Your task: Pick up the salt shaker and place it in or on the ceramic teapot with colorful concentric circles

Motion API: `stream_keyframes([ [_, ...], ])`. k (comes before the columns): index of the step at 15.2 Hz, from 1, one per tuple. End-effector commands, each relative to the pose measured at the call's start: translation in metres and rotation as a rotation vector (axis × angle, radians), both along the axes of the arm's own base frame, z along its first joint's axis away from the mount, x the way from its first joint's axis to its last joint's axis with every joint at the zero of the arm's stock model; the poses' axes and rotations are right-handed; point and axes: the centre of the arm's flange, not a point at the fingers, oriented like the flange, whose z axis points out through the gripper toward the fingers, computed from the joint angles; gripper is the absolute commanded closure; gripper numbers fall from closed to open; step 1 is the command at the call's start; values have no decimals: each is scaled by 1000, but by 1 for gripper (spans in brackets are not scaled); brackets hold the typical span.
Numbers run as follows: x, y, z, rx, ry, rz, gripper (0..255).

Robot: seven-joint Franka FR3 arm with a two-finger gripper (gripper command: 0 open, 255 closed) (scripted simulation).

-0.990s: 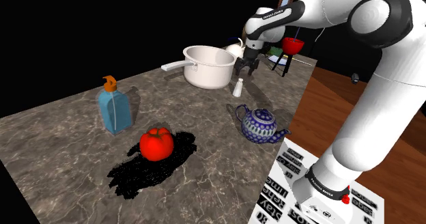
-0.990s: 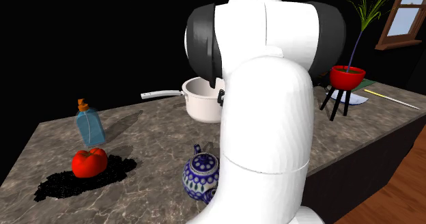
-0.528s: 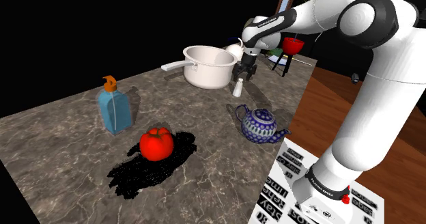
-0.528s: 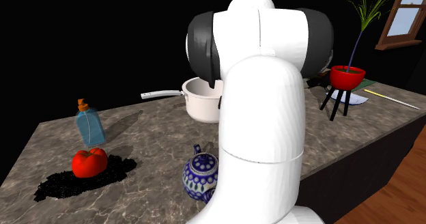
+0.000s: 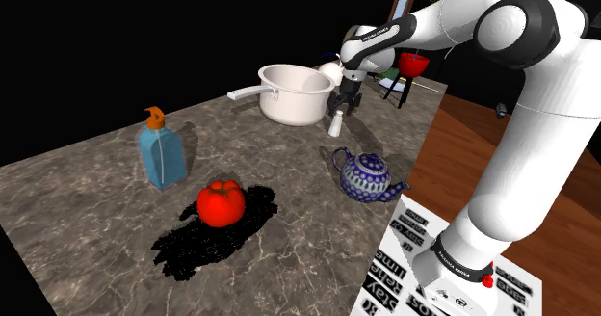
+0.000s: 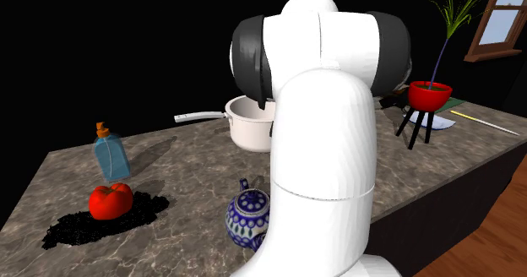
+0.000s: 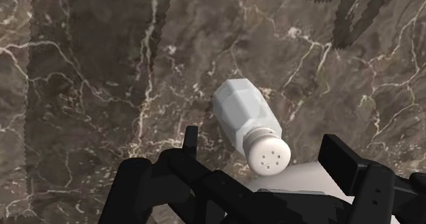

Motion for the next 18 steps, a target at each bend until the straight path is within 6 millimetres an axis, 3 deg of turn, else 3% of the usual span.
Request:
stream_keyframes([
  [1, 0, 0, 0, 0, 0, 0, 255],
  [10, 0, 0, 0, 0, 0, 0, 255],
  [18, 0, 0, 42, 0, 0, 0, 255],
])
